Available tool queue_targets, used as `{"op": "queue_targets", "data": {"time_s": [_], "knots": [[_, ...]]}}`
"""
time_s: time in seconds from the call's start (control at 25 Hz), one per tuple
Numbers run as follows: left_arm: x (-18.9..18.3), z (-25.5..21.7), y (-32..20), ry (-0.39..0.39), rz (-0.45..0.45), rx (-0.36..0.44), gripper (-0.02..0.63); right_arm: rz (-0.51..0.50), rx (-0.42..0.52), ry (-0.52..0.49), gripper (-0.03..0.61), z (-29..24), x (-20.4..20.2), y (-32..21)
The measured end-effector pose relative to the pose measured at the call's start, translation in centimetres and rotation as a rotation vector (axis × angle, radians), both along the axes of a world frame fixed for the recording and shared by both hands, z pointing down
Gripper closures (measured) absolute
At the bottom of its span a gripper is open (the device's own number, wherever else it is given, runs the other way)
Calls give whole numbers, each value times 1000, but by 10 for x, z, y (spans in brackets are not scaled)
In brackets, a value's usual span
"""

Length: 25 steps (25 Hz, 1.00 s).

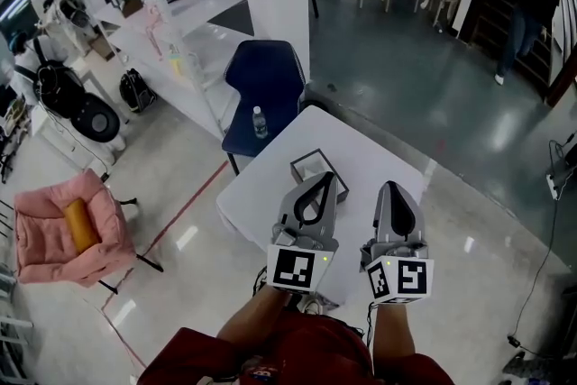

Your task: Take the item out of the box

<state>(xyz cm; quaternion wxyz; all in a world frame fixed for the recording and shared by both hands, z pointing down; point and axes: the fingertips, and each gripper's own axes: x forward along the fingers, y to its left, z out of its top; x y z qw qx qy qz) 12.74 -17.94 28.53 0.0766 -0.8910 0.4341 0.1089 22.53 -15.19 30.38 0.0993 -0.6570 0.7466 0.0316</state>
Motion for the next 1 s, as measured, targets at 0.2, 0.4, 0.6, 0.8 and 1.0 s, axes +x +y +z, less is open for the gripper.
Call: {"op": "queue_targets", "data": {"time_s": [0.2,0.4,0.6,0.8,1.0], "knots": [[-2,5,-28,-3,25,8,611,15,-3,10,578,5,-6,-27],[-8,3,-55,-16,46,17,612,31,4,10,578,1,-14,-55],[-7,7,-82,-14,57,15,611,31,-9,13,578,6,-18,-81],[-10,17,-111,-11,71,-5,611,47,-37,16,578,17,-21,-109],[-13,30,-136,-13,90,-28,611,63,-67,20,578,28,-25,-133]]}}
